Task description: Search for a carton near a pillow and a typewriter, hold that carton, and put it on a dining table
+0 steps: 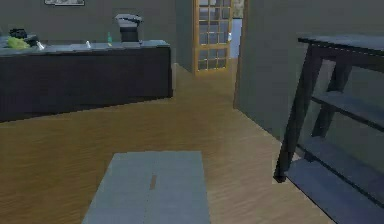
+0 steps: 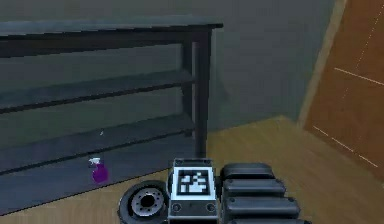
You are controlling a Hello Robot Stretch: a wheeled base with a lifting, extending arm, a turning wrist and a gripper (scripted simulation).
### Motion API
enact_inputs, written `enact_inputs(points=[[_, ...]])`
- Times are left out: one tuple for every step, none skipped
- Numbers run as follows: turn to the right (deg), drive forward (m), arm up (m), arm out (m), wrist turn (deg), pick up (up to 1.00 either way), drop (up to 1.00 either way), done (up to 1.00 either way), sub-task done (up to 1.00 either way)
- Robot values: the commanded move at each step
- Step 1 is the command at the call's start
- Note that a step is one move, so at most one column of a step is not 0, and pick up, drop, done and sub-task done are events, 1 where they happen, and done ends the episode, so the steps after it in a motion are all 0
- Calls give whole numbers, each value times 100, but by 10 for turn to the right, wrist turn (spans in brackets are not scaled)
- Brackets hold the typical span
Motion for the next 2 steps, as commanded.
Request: enact_inputs(points=[[30, 0, 0, 0, 0, 0, 0, 0, 0], [0, 100, 0, 0, 0, 0, 0, 0, 0]])
